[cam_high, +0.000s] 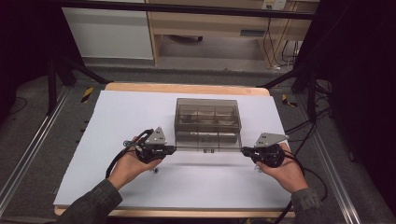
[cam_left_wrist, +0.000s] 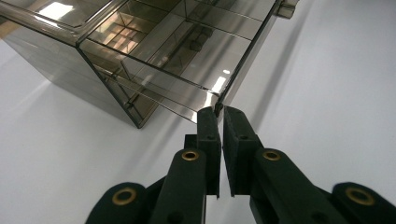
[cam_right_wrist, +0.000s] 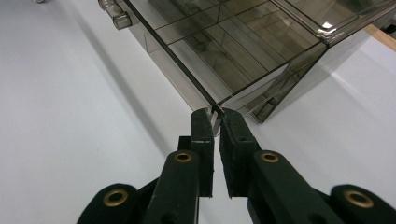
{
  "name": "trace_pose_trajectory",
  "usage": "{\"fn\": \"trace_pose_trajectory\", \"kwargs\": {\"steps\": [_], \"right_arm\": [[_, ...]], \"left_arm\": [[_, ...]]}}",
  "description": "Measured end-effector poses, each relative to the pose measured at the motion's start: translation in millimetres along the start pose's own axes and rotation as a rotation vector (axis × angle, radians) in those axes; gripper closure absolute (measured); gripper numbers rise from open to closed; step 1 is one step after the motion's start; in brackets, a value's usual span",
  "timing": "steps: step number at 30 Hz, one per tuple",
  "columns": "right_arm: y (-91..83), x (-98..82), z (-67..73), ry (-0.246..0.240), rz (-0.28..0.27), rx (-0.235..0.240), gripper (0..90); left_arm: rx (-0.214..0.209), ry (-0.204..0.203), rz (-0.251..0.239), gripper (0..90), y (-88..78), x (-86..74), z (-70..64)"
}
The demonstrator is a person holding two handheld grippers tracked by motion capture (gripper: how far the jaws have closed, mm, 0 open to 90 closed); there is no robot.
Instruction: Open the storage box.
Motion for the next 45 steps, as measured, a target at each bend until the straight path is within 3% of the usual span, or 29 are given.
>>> {"fn": "trace_pose_trajectory", "kwargs": {"steps": [6,9,12,14,17,20,23,25,30,32,37,40,45], "right_arm": [[0.7,-1.3,-0.4,0.012,-0.009,0.004,82.6],[-1.2,-2.0,0.5,0.020,-0.021,-0.012,67.0],[-8.0,-2.0,2.0,0.041,-0.051,-0.054,52.9],[-15.7,-0.8,5.6,0.074,-0.087,-0.104,47.4],[-21.9,0.5,14.2,0.090,-0.081,-0.182,33.8],[-24.6,-1.8,24.6,0.129,-0.099,-0.231,25.7],[-21.2,-11.1,33.2,0.172,-0.121,-0.237,21.4],[-18.3,-18.8,38.6,0.208,-0.128,-0.238,21.6],[-15.8,-32.9,47.0,0.261,-0.138,-0.303,25.2],[-16.0,-35.6,50.0,0.305,-0.185,-0.324,26.6],[-9.1,-45.4,53.9,0.347,-0.252,-0.395,27.9],[-4.8,-50.8,53.9,0.350,-0.245,-0.414,28.0],[0.7,-57.2,55.5,0.353,-0.239,-0.404,28.7]], "left_arm": [[-0.004,0.001,-0.015,82.7,0.9,-1.5,0.6],[0.010,0.064,0.022,69.7,-2.8,-0.6,1.1],[0.026,0.084,0.059,53.5,-8.0,-2.7,4.4],[0.021,0.092,0.089,43.7,-13.6,-5.6,6.8],[0.035,0.120,0.117,27.0,-20.2,-9.5,9.6],[0.007,0.130,0.144,12.6,-24.2,-15.2,13.4],[-0.026,0.142,0.138,9.3,-26.1,-20.8,15.0],[-0.047,0.160,0.163,10.2,-28.3,-24.7,13.2],[-0.097,0.206,0.215,18.5,-31.0,-33.3,6.2],[-0.124,0.227,0.241,22.2,-30.4,-37.3,3.8],[-0.177,0.271,0.277,32.3,-21.1,-46.1,-5.4],[-0.192,0.282,0.294,39.7,-14.1,-49.4,-7.5],[-0.222,0.304,0.322,50.0,-7.3,-55.0,-9.0]]}}
Point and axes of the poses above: each handheld gripper's, and its own axes: y roughly forward along the jaws, x roughly out of its top, z roughly to its left, the point moved 3 cm from there along y, roughly forward along the jaws, and after that the axes turned 8 degrees about y, right-handed, at the moved point
